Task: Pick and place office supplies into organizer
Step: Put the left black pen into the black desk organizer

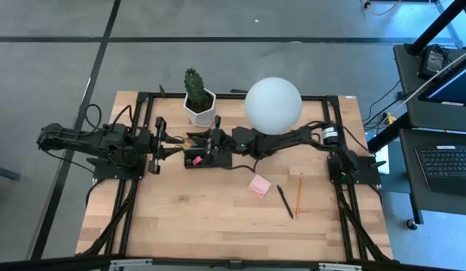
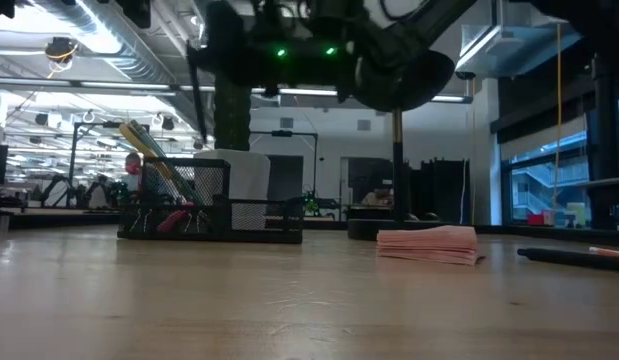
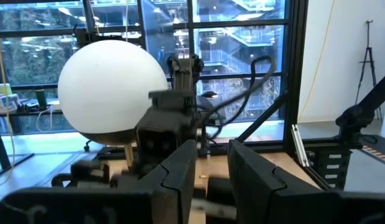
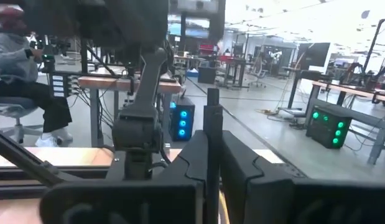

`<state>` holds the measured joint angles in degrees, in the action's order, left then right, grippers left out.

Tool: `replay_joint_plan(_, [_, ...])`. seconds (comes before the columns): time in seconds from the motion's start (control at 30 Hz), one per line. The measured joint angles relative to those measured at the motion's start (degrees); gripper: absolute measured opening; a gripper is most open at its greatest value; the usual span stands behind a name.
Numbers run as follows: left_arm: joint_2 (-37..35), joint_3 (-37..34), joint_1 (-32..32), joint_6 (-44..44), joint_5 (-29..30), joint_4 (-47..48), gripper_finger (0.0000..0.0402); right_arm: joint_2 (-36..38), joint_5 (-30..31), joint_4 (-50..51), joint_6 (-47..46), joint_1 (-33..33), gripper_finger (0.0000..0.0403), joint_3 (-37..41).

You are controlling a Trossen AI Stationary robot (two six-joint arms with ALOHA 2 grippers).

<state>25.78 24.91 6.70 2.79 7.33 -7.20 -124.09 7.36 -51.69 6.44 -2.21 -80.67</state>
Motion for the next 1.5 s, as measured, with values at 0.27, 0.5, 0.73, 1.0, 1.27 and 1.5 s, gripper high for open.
replay_joint_plan(0.27, [0.0,0.0,0.0,0.5,0.0,0.5,0.0088,-7.8,-1.4,3.9,3.1,-0.7,0.0022,-7.2])
replay_joint_plan(0.5, [0.0,0.0,0.0,0.5,0.0,1.5,0.0088,-8.4,-1.0,12.2,1.5,-1.9,0.0022,-9.1])
replay_joint_plan(0.73, [0.0,0.0,0.0,0.5,0.0,1.5,0.0088,-8.5,-0.9,20.0,-1.7,-3.3,0.0022,-9.1])
replay_joint_plan(1.0, [0.0,0.0,0.0,0.4,0.0,1.5,0.0088,-8.5,-1.1,21.0,-1.8,-3.2,0.0045,-9.1])
replay_joint_plan(1.27, [0.0,0.0,0.0,-0.1,0.0,1.5,0.0088,-8.5,-1.0,21.0,-1.9,-2.9,0.0069,-9.1])
replay_joint_plan(1.5, [0.0,0.0,0.0,-0.1,0.2,1.5,0.0088,-8.4,-1.3,21.1,-1.8,-2.8,0.0098,-9.1])
